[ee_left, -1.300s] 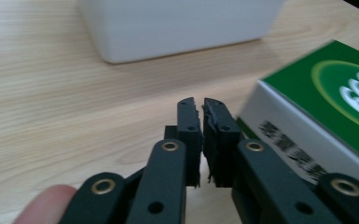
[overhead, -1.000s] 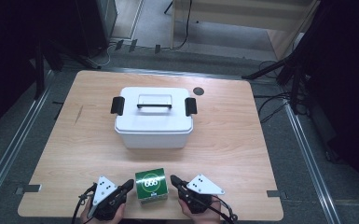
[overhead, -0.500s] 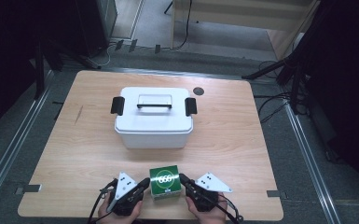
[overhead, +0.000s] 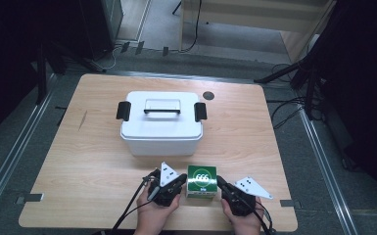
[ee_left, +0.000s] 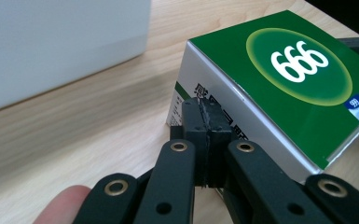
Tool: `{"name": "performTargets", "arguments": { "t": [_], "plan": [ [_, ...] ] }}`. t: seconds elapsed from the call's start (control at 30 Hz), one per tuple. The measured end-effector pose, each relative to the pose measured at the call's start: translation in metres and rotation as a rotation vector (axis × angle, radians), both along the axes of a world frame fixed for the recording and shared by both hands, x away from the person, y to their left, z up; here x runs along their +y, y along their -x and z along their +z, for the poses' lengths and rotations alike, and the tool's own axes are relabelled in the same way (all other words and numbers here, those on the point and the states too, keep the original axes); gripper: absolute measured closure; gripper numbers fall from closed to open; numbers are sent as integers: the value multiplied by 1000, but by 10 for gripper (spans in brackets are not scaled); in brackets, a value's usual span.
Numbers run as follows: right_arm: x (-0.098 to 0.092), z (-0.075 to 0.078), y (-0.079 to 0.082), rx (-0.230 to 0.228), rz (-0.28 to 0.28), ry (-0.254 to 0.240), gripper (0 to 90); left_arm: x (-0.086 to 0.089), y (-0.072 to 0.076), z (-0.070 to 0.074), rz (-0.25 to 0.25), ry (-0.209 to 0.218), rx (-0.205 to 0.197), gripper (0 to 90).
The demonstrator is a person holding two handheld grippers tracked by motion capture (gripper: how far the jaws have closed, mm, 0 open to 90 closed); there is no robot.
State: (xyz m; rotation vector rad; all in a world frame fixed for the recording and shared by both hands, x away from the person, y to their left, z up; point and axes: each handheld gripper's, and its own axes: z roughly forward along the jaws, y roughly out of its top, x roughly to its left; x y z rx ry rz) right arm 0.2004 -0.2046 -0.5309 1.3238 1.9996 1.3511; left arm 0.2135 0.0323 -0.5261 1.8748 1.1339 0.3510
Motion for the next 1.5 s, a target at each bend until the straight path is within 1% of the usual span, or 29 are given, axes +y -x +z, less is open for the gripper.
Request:
{"name": "performTargets", "arguments": {
  "t": [0.07,0.1,0.13,0.17,0.2,0.27,0.33,0.4,0.43,0.47,0.53,0.57,0.6,0.63,0.7,0.8,0.83,0.9,1.03,1.07,1.1,1.13,1.2,1.3,1.37,1.4,1.43,1.47,1.5],
  "plan": [
    [-5,1,-2,5,-11,-4,900,-3,-4,0,-3,7,6,900],
    [-6,1,-2,9,-17,1,900,-2,-6,1,-6,19,9,900],
    [-6,1,-2,9,-17,1,900,-2,-6,1,-6,19,9,900],
    [-11,5,-3,-2,-29,-27,900,4,-8,5,5,19,-6,900],
    [-12,8,-4,-14,-44,-31,900,11,-9,9,21,22,-16,900],
    [-15,15,-7,-48,-60,-9,900,24,-11,14,36,18,-30,900],
    [-17,23,-12,-69,-68,27,900,45,-14,22,66,10,-45,900],
    [-17,30,-21,-84,-57,27,900,64,-16,28,94,1,-56,900],
    [-16,33,-26,-85,-48,28,900,71,-16,31,107,-3,-59,900],
    [-14,34,-30,-85,-40,31,900,83,-17,33,125,-3,-62,900],
    [-9,40,-43,-87,-12,43,900,98,-19,36,152,-14,-67,900],
    [-6,41,-48,-85,0,44,900,109,-20,38,171,-16,-67,900],
    [-2,44,-57,-84,21,52,900,117,-21,39,185,-18,-67,900],
    [2,46,-64,-86,34,60,900,123,-22,40,198,-17,-69,900],
    [8,49,-76,-74,56,64,900,141,-24,42,238,-7,-68,900],
    [19,53,-97,-64,82,91,900,161,-29,45,286,-1,-72,900],
    [21,54,-102,-65,89,101,900,166,-31,45,296,-2,-73,900],
    [25,54,-113,-48,101,111,900,175,-37,46,321,-11,-70,900],
    [30,54,-130,-24,110,136,900,185,-56,44,350,-24,-55,900],
    [31,53,-134,-17,116,135,900,187,-60,44,351,-26,-48,900],
    [31,53,-134,-17,116,135,900,187,-60,44,351,-26,-48,900],
    [33,55,-138,-10,121,121,900,188,-66,43,351,-27,-45,900],
    [37,56,-141,-11,130,127,900,187,-71,44,339,-29,-43,900],
    [46,56,-143,-10,162,146,900,184,-74,45,323,-25,-46,900],
    [50,55,-144,-9,179,157,900,181,-75,44,306,-33,-43,900],
    [52,55,-143,-10,187,155,900,179,-75,44,306,-44,-47,900],
    [54,55,-142,-13,184,165,900,179,-75,44,307,-45,-49,900],
    [55,55,-142,-17,182,172,900,180,-75,44,309,-36,-46,900],
    [56,55,-142,-13,185,167,900,181,-75,44,306,-33,-43,900]
  ]
}}
